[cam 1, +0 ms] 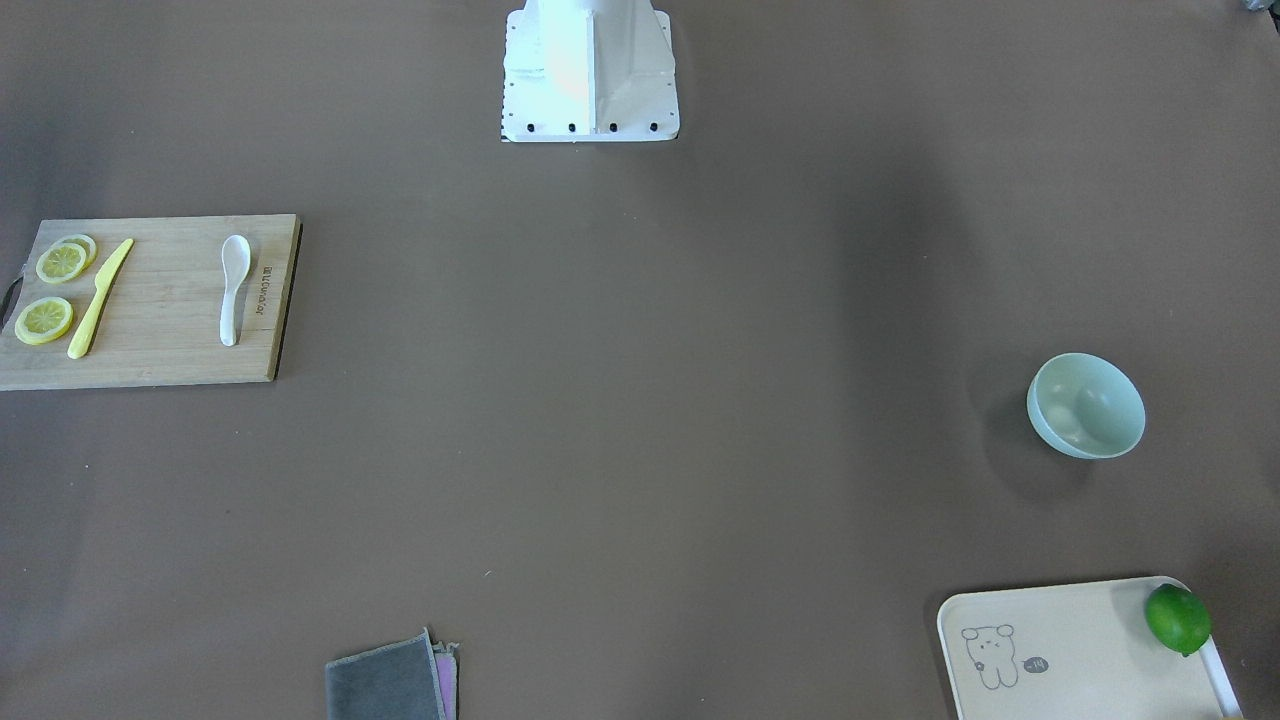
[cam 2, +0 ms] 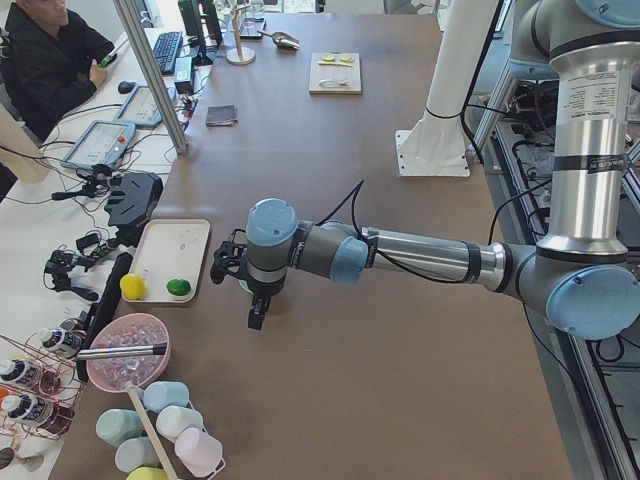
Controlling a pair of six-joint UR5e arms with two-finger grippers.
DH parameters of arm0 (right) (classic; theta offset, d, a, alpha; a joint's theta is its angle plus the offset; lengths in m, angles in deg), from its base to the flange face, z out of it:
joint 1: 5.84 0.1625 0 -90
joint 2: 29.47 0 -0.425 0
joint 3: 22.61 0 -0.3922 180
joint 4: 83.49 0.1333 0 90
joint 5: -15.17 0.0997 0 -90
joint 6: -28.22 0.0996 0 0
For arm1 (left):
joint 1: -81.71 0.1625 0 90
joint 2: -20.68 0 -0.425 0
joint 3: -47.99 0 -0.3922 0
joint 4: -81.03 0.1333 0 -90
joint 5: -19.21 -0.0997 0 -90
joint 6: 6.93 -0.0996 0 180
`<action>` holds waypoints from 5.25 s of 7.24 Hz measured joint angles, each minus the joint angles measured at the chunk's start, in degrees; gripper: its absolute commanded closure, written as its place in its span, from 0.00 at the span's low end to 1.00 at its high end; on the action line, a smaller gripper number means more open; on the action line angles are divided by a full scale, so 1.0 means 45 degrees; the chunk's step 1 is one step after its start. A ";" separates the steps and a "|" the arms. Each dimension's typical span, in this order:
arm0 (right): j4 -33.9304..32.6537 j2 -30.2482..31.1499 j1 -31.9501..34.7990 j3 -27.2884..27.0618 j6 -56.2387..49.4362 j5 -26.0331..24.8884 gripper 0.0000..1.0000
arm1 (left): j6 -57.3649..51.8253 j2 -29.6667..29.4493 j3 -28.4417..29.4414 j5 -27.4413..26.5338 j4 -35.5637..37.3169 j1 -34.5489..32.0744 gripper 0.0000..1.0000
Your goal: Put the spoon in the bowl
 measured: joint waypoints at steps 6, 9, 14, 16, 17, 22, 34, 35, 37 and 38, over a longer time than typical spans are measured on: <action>-0.0017 0.0033 0.0000 -0.0015 0.0010 0.0035 0.00 | -0.0020 -0.0012 -0.0012 0.0019 -0.0059 0.0016 0.02; -0.0009 -0.0005 0.0000 -0.0019 0.0012 0.0036 0.00 | -0.0021 -0.0033 -0.0011 0.0019 -0.0051 0.0064 0.02; 0.0001 -0.0012 0.0000 0.0000 0.0013 0.0001 0.00 | -0.0033 -0.0057 0.0158 -0.0008 -0.0084 0.0390 0.02; -0.0001 -0.0022 0.0000 0.0000 0.0013 0.0001 0.00 | -0.0035 -0.0066 0.0164 -0.0002 -0.0084 0.0465 0.02; -0.0005 -0.0024 0.0000 -0.0002 0.0012 0.0001 0.00 | -0.0023 -0.0085 0.0165 -0.0001 -0.0081 0.0508 0.02; 0.0003 0.0013 0.0000 -0.0099 0.0012 -0.0046 0.00 | -0.0048 -0.1057 0.0662 -0.0036 -0.0643 0.2273 0.02; 0.0003 0.0006 0.0078 -0.0139 0.0013 -0.0114 0.00 | 0.5403 -0.2966 0.6447 -0.1329 -0.7654 0.5269 1.00; 0.0007 -0.0011 0.0078 -0.0147 0.0013 -0.0112 0.00 | 0.5421 -0.2951 0.6663 -0.1301 -0.8011 0.5322 1.00; 0.0016 -0.0023 0.0078 -0.0168 0.0013 -0.0099 0.00 | 0.6238 -0.3003 0.6595 -0.1004 -0.8208 0.5334 1.00; 0.0013 -0.0024 0.0078 -0.0182 0.0012 -0.0097 0.00 | 0.6993 -0.3115 0.6458 -0.0420 -0.8101 0.5302 1.00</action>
